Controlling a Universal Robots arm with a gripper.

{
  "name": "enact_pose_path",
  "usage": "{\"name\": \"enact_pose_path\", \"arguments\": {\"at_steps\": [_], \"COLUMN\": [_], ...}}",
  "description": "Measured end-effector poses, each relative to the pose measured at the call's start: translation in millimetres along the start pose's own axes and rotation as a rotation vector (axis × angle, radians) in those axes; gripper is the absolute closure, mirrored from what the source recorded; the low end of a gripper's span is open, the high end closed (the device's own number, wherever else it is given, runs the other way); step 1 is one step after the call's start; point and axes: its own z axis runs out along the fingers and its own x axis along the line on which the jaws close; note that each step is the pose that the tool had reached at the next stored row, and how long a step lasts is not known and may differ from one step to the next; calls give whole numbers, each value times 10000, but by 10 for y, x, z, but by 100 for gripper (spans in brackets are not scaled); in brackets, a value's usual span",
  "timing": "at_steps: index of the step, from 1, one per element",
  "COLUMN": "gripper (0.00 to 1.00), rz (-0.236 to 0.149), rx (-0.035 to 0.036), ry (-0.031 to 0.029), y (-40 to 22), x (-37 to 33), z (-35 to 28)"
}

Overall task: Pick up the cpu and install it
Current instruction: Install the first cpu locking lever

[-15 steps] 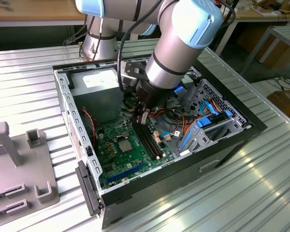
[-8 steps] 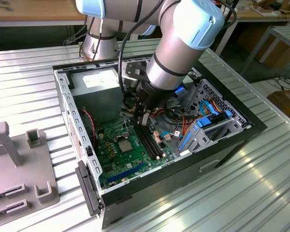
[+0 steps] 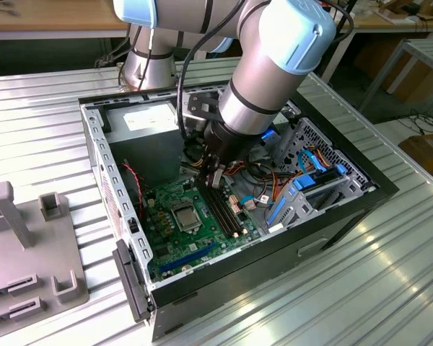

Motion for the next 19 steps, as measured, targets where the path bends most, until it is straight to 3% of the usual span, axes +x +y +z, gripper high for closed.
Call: {"name": "enact_pose_path", "arguments": {"at_steps": [11,15,19], "gripper": [89,89,89], "rz": [-3,-6,-4], "rx": [-1,-10,-9], "ry": [-1,-14,-14], "y": [-8,-79,-57], "x": [-4,-72,-163], "z": [-1,-5,4]}}
